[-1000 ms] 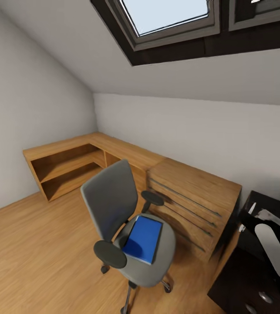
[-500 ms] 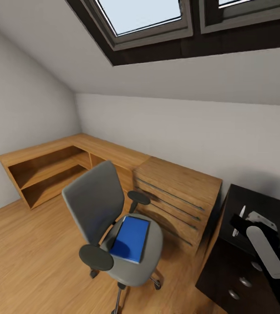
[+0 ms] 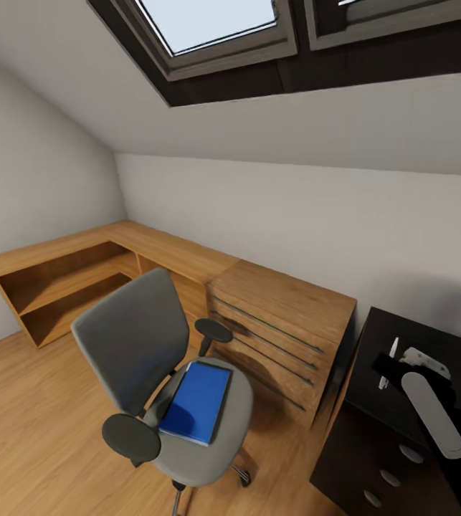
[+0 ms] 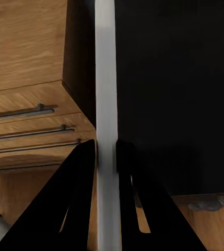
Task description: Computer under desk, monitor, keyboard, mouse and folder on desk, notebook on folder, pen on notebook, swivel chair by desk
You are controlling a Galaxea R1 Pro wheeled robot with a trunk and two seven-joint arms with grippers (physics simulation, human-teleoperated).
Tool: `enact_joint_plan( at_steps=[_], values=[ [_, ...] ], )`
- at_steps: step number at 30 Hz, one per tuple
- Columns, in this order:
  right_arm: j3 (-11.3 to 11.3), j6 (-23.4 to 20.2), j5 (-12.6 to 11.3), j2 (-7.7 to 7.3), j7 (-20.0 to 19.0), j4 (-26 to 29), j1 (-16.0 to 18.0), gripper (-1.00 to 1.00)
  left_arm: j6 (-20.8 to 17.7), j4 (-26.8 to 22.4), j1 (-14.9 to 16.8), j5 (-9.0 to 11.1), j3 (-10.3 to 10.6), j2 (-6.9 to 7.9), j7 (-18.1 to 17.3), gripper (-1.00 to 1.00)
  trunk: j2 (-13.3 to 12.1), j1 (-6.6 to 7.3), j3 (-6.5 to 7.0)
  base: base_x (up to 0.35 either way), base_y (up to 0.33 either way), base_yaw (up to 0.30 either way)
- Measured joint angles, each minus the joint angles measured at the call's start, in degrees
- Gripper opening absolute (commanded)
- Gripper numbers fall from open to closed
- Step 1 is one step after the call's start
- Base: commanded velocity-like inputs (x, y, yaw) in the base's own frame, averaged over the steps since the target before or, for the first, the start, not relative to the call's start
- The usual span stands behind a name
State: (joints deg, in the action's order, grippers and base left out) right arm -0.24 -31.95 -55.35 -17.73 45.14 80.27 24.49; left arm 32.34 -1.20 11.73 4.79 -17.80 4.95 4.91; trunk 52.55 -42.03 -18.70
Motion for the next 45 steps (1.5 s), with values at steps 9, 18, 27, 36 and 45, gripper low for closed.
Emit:
enact_joint_plan(
  at_steps=[9, 18, 27, 36, 45],
  values=[
    [0.4, -0.13, 0.34, -0.26, -0.21, -3.67, 0.44, -1.0, -0.02, 0.0, 0.0, 0.0, 0.01, 0.0, 0.04, 1.0, 0.0, 0.0, 0.0, 0.006, -0.005, 0.0],
    [0.51, -0.31, 5.36, -0.5, -6.57, -20.7, 11.18, -1.0, -0.02, 0.0, 0.0, 0.08, -0.04, 0.36, 0.12, 1.0, 0.0, 0.0, 0.0, 0.0, 0.0, 0.0],
    [0.4, -0.21, 19.17, -0.58, -22.8, -40.59, 18.71, -1.0, 0.07, -0.08, 0.0, 0.16, -0.09, 0.66, 0.11, 1.0, 0.0, 0.0, 0.0, 0.0, 0.0, 0.0],
    [0.41, 2.3, 20.19, -0.71, -24.96, -56.37, 24.25, -1.0, 0.12, -0.09, 0.0, 0.17, -0.11, 0.67, 0.12, 1.0, 0.0, 0.0, 0.0, 0.0, 0.0, 0.0],
    [0.49, 4.96, 25.1, -0.93, -28.67, -59.5, 25.23, -1.0, 0.16, -0.09, 0.0, 0.22, -0.17, 0.67, 0.12, 1.0, 0.0, 0.0, 0.0, 0.0, 0.0, 0.0]
  ],
)
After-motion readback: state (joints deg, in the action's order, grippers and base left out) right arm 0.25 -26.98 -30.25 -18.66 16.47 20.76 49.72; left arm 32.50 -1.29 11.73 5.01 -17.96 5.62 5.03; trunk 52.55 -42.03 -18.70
